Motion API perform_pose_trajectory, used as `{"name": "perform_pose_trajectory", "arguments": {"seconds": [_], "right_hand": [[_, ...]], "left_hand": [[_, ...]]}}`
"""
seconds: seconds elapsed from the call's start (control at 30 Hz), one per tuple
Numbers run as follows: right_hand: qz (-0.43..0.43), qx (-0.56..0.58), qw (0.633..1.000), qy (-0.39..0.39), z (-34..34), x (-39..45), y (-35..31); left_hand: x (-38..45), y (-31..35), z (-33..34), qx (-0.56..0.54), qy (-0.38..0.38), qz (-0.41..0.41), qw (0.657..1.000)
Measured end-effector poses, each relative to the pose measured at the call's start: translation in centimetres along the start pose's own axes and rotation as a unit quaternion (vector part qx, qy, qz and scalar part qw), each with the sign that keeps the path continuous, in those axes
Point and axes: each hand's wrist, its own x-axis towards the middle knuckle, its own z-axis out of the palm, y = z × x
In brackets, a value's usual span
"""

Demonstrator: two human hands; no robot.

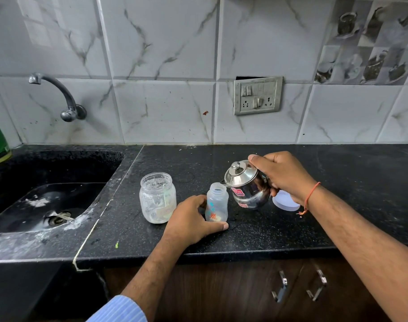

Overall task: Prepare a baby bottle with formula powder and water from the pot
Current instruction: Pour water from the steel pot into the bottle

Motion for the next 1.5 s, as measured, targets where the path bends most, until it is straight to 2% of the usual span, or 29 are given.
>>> {"name": "perform_pose_trajectory", "arguments": {"seconds": [1.0, 1.5], "right_hand": [[0.006, -0.116, 0.992, -0.045, -0.8, 0.8, -3.6], [0.006, -0.126, 0.991, -0.052, -1.0, 1.0, -3.8]], "left_hand": [[0.1, -0.1, 0.0, 0.011, 0.006, 0.015, 1.000], [0.1, -0.3, 0.1, 0.003, 0.003, 0.013, 1.000]]}}
